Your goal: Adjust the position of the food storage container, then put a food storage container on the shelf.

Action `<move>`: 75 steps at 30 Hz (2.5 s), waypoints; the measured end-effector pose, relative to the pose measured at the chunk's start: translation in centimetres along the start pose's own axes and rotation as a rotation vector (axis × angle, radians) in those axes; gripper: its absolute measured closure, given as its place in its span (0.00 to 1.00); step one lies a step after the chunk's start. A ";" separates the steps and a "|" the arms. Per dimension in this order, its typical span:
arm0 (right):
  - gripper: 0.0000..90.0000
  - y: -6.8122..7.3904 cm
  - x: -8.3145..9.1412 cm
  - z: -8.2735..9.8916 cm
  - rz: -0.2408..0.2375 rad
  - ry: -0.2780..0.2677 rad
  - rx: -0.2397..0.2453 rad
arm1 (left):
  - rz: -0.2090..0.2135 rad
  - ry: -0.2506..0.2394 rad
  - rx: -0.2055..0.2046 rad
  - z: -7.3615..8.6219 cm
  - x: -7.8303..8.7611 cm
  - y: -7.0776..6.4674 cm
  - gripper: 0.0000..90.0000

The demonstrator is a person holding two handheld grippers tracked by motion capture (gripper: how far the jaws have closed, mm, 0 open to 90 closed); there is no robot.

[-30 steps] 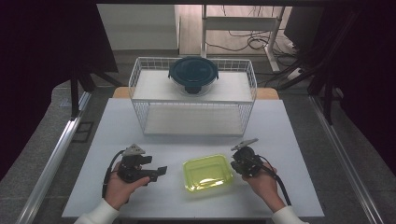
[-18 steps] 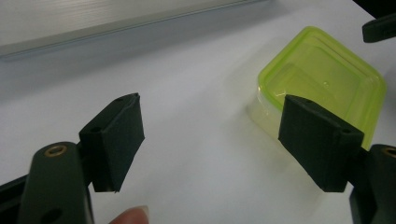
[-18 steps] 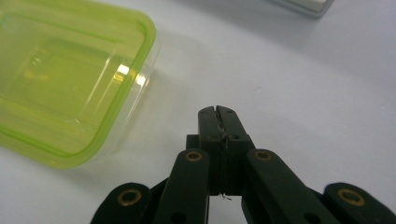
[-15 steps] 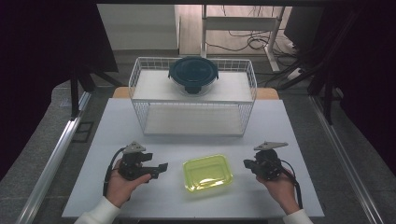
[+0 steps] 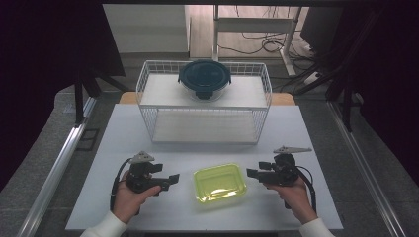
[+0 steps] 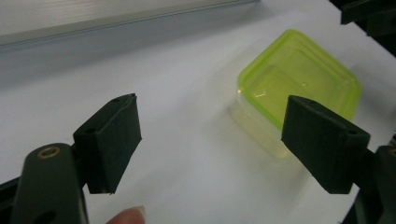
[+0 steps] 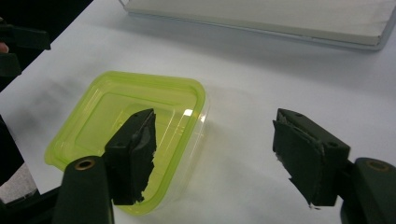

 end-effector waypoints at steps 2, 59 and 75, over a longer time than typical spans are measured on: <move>0.31 0.1 0.0 0.1 -0.012 -0.003 -0.012 | 0.023 0.009 0.010 0.1 -0.1 -0.5 0.20; 0.86 2.3 -2.7 1.4 -0.264 0.092 -0.239 | 0.386 0.149 0.392 0.9 -3.6 -5.2 0.90; 0.87 3.9 -1.6 -0.1 -0.257 0.041 -0.161 | 0.363 0.068 0.303 -1.1 -1.3 -5.4 0.90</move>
Point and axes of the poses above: each handheld gripper's, and its own axes: x roughly backward along the jaws, z roughly out of its underside, y roughly to its left, the point moved 10 cm from there along -x, roughly forward along the jaws, and after that the axes turned 12 degrees about -z, right-handed, at the moved point
